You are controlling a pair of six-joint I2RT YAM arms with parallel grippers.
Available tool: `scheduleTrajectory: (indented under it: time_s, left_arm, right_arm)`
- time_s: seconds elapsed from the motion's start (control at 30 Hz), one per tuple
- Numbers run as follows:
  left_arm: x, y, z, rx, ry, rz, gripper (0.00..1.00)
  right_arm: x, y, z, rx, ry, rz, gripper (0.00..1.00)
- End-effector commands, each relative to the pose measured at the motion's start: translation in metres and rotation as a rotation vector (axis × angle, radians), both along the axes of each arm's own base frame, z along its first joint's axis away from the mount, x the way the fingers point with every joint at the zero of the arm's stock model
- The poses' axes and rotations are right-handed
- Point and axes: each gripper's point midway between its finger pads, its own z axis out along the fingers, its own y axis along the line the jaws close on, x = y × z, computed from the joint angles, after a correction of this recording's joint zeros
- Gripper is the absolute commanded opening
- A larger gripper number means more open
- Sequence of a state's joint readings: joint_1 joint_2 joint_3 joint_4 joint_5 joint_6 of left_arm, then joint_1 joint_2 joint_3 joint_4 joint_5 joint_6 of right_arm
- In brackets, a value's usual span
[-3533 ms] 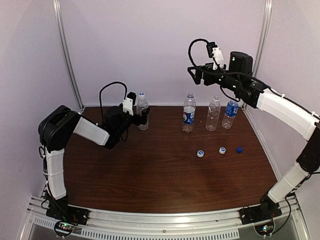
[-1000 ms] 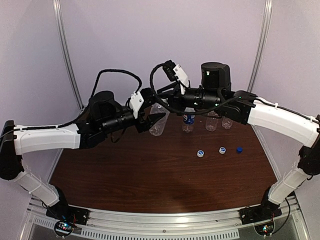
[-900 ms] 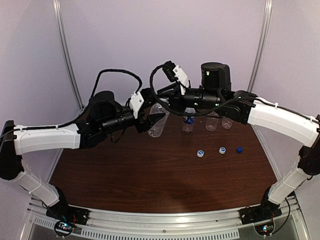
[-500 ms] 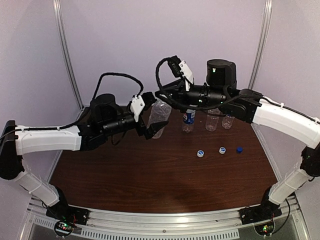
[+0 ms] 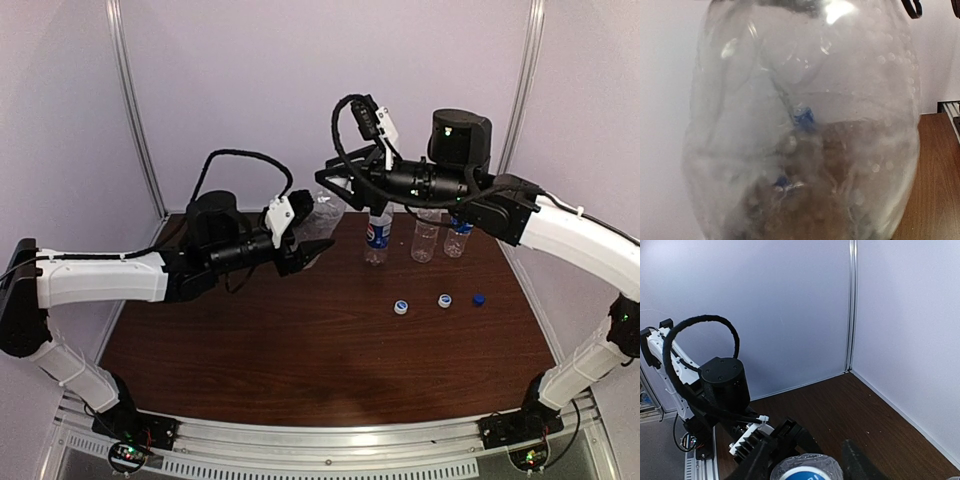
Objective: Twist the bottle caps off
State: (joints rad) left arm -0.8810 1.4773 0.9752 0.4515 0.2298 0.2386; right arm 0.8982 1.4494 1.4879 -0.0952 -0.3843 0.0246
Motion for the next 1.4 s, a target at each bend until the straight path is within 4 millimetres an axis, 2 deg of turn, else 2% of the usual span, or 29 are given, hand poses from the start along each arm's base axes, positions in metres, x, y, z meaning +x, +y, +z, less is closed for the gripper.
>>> scheduleTrajectory:
  time_s: [0.0, 0.03, 0.17, 0.27, 0.3, 0.4, 0.57, 0.7, 0.9, 0.97, 1.03, 1.13, 1.2, 1.23, 1.37]
  left_arm:
    - [-0.007, 0.004, 0.021, -0.049, -0.044, -0.013, 0.53]
    - [-0.006, 0.005, 0.022, -0.048, -0.047, -0.007, 0.53]
    - [-0.002, 0.008, 0.018, -0.025, -0.047, 0.020, 0.52]
    - [-0.001, 0.007, 0.016, -0.018, -0.049, 0.023, 0.51]
    - [0.000, 0.007, 0.016, -0.017, -0.050, 0.025, 0.51]
    - [0.001, 0.006, 0.014, -0.013, -0.048, 0.029, 0.51]
    - [0.002, 0.006, 0.015, -0.014, -0.047, 0.032, 0.51]
    - [0.002, 0.006, 0.014, -0.012, -0.043, 0.032, 0.51]
    - [0.001, 0.005, 0.012, -0.005, -0.042, 0.025, 0.50]
    - [0.000, 0.005, 0.010, 0.005, -0.044, 0.018, 0.49]
    - [-0.005, 0.003, 0.008, 0.025, -0.047, -0.012, 0.47]
    - [-0.024, 0.000, 0.003, 0.069, -0.055, -0.116, 0.47]
    - [-0.044, -0.003, -0.001, 0.093, -0.059, -0.229, 0.47]
    - [-0.060, -0.005, -0.002, 0.099, -0.057, -0.323, 0.47]
    - [-0.100, -0.006, -0.002, 0.096, -0.030, -0.551, 0.46]
  right_arm:
    - [-0.003, -0.009, 0.003, -0.016, -0.003, -0.020, 0.89]
    - [-0.005, -0.011, 0.006, -0.010, -0.007, -0.018, 0.98]
    - [-0.015, -0.024, 0.015, 0.024, -0.027, -0.022, 1.00]
    - [-0.011, -0.032, 0.014, 0.067, 0.003, -0.070, 1.00]
    - [-0.008, -0.034, 0.013, 0.075, 0.019, -0.090, 0.96]
    - [-0.002, -0.033, 0.014, 0.113, 0.077, -0.119, 0.77]
    - [0.002, -0.022, 0.003, 0.079, 0.106, -0.118, 0.75]
    - [0.004, -0.019, 0.003, 0.072, 0.104, -0.116, 0.67]
    - [0.000, -0.017, 0.006, 0.075, 0.083, -0.090, 0.26]
    - [-0.005, -0.016, 0.007, 0.063, 0.064, -0.066, 0.03]
    - [-0.015, -0.016, 0.004, 0.013, 0.015, -0.016, 0.00]
    - [-0.052, -0.017, -0.011, -0.155, -0.140, 0.200, 0.00]
    - [-0.083, -0.023, -0.033, -0.270, -0.218, 0.379, 0.00]
    - [-0.096, -0.028, -0.042, -0.312, -0.250, 0.453, 0.00]
    - [-0.128, -0.043, -0.071, -0.425, -0.328, 0.661, 0.00]
